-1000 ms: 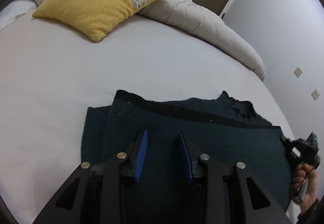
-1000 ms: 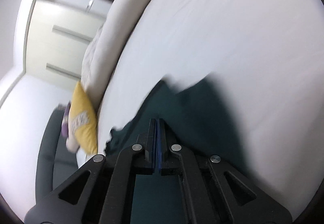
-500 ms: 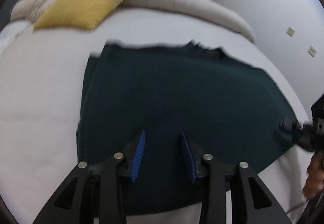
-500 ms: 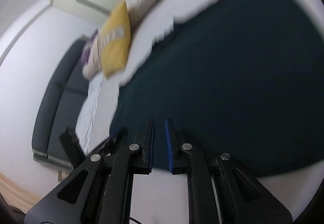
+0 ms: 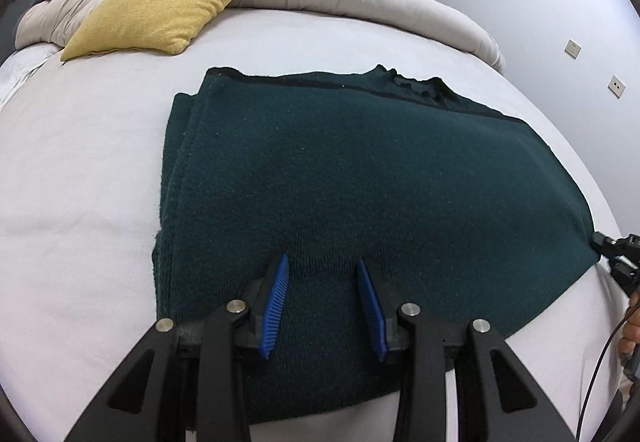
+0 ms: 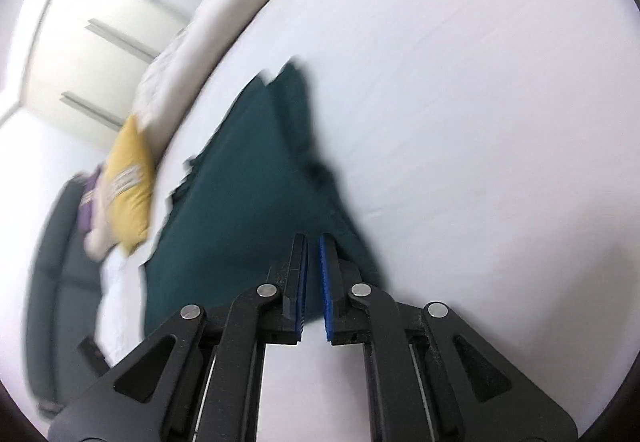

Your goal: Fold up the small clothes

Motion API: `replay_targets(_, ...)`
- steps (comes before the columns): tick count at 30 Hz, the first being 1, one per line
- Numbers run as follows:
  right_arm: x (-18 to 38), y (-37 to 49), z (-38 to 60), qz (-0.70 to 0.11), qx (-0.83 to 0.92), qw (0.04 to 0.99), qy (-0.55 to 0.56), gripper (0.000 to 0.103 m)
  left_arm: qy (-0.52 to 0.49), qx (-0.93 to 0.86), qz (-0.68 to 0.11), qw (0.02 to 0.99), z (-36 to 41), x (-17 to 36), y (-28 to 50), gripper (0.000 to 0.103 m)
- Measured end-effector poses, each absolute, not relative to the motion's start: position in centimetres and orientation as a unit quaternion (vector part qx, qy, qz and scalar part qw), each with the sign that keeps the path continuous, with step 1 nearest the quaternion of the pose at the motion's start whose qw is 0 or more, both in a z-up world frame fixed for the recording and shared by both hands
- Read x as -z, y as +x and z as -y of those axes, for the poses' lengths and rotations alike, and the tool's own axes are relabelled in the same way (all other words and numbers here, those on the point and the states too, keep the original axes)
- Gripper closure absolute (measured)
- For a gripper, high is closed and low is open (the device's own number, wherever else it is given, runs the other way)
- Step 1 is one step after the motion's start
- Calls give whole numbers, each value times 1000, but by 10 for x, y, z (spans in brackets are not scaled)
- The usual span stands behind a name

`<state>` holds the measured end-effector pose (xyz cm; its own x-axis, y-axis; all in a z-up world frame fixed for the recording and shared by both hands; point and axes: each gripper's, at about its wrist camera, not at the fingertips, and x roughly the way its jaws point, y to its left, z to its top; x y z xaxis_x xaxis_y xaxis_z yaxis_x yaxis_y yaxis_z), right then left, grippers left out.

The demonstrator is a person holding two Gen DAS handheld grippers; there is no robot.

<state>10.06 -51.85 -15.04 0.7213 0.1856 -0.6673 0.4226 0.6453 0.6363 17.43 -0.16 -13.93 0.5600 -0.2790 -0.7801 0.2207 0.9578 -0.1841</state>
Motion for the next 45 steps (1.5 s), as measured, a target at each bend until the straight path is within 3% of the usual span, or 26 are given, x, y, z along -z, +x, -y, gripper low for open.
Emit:
replay_targets(4,114,99,491,-341,55,855,386,90,-22,138,-444,885,5,140,174,63)
replay_targets(9,87,140,411,-354,-63,872,331,70,-22,138,-442,886,4,141,173,63)
replay_targets(18,149,213,335,-461,-134,827,292,71,-15,142,-439,887,4,141,173,63)
replay_targets(23,160,198,363,-434,-125,833,320,72,-30,150,-443,883,-3,136,173,63)
replay_targets(28,140,164,397,-414,-55,867,272,69,-101,129,-437,884,-51,125,157,64)
replay_targets(30,125,152,401,-394,-37,884,249,65,-138,117,-430,884,-75,120,151,64)
replay_targets(31,116,150,403,-386,-35,889,244,62,-158,112,-428,883,-86,117,148,58)
replay_targets(33,100,143,402,-370,-35,898,236,36,-172,91,-423,885,-101,113,146,47)
replay_targets(35,87,142,389,-353,-50,906,227,27,-202,95,-423,878,-114,113,148,44)
replay_targets(45,94,173,360,-384,-175,859,291,31,-354,183,-475,784,-119,153,198,40)
